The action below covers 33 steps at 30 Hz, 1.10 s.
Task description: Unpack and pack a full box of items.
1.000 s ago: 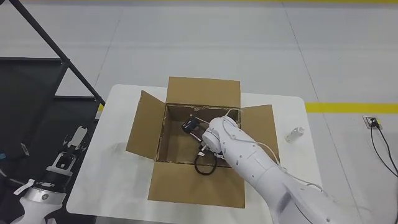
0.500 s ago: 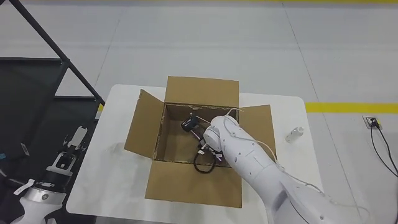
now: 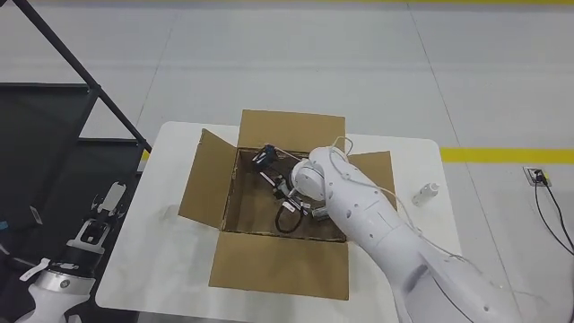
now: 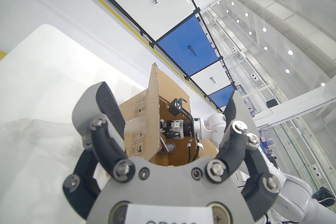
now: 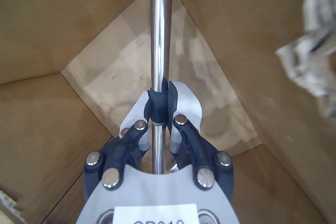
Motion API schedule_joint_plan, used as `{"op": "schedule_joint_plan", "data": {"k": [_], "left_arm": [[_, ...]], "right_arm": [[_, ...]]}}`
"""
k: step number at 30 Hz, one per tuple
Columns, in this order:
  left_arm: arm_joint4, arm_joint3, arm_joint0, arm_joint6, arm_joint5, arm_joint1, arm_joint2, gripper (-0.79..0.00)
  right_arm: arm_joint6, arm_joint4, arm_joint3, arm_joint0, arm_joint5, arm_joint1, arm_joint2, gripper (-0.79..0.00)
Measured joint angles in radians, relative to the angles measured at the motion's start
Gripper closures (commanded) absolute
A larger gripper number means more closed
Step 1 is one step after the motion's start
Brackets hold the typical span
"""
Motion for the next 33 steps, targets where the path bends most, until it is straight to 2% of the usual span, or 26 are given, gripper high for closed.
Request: {"op": "schedule_joint_plan", "data": {"k": [5, 9, 16, 21, 28, 33], "left_arm": [[0.000, 0.000, 0.000, 0.000, 0.000, 0.000, 0.000, -0.785], [0.000, 0.000, 0.000, 0.000, 0.000, 0.000, 0.000, -0.785], [0.000, 0.000, 0.000, 0.000, 0.000, 0.000, 0.000, -0.785], [0.000, 0.000, 0.000, 0.000, 0.000, 0.000, 0.000, -0.785], [0.000, 0.000, 0.000, 0.000, 0.000, 0.000, 0.000, -0.785], [0.000, 0.000, 0.000, 0.000, 0.000, 0.000, 0.000, -0.785]], "right_arm": [[0.052, -0.030, -0.163, -0.037, 0.034, 0.055, 0.055, 0.000], [0.124, -0.083, -0.370, -0.106, 0.089, 0.117, 0.127, 0.000], [0.317, -0.253, -0.886, -0.340, 0.186, 0.237, 0.329, 0.000], [0.383, -0.393, -1.160, -0.484, 0.265, 0.283, 0.461, 0.000], [0.412, -0.552, -1.535, -0.742, 0.347, 0.335, 0.725, 0.000], [0.445, -0.591, -1.701, -0.921, 0.371, 0.355, 0.892, 0.000]]}}
